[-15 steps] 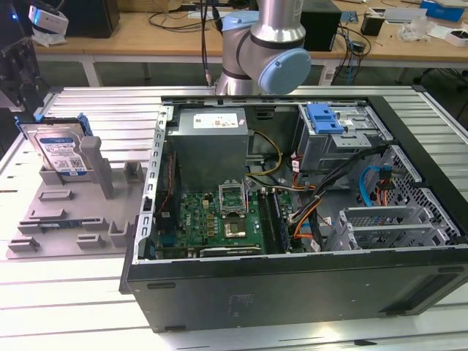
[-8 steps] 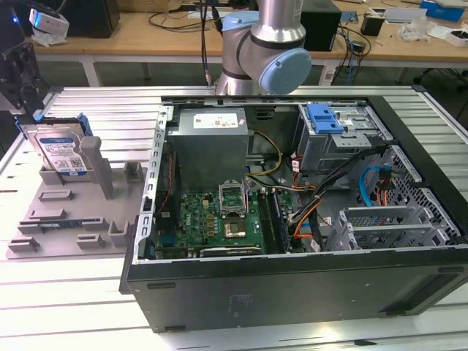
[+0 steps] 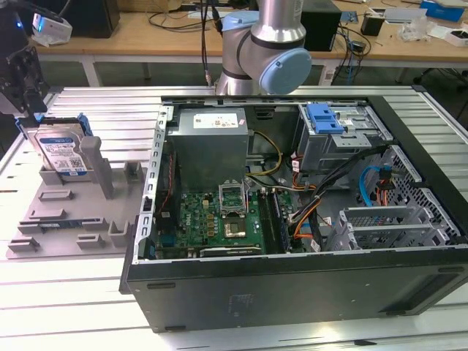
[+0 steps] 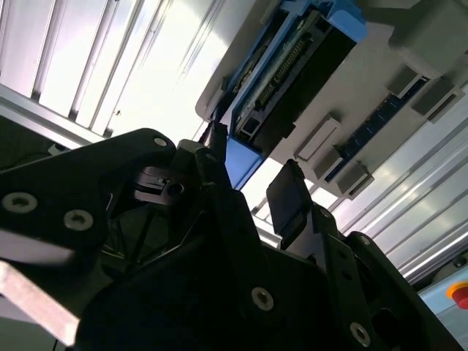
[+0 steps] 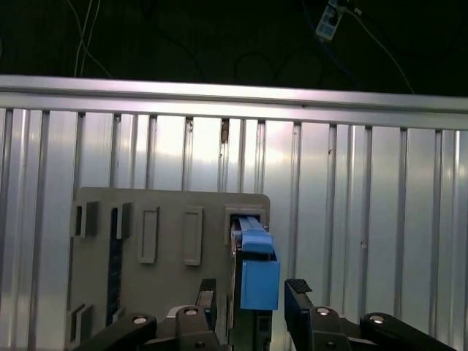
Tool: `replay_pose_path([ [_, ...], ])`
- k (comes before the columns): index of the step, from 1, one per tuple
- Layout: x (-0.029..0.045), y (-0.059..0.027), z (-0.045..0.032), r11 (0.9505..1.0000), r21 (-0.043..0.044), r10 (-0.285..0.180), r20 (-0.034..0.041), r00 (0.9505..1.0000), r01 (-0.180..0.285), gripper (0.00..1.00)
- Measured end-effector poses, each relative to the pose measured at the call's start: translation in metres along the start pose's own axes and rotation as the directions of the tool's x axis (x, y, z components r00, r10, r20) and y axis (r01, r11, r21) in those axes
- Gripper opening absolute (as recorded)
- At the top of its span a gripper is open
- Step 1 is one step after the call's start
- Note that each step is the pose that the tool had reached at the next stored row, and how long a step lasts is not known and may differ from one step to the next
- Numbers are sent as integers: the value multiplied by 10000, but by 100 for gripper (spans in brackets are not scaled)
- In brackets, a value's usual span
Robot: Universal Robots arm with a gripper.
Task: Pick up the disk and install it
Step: 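Pick up the disk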
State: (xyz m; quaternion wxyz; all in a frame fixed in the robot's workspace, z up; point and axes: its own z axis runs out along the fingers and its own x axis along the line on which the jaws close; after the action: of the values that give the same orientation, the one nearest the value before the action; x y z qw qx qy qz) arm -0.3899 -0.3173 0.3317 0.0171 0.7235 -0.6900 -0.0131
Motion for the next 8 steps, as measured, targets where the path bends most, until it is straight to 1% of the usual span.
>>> replay_pose_path([
  [8, -14, 4, 52, 10000, -2, 2, 8, 10000, -2, 50],
])
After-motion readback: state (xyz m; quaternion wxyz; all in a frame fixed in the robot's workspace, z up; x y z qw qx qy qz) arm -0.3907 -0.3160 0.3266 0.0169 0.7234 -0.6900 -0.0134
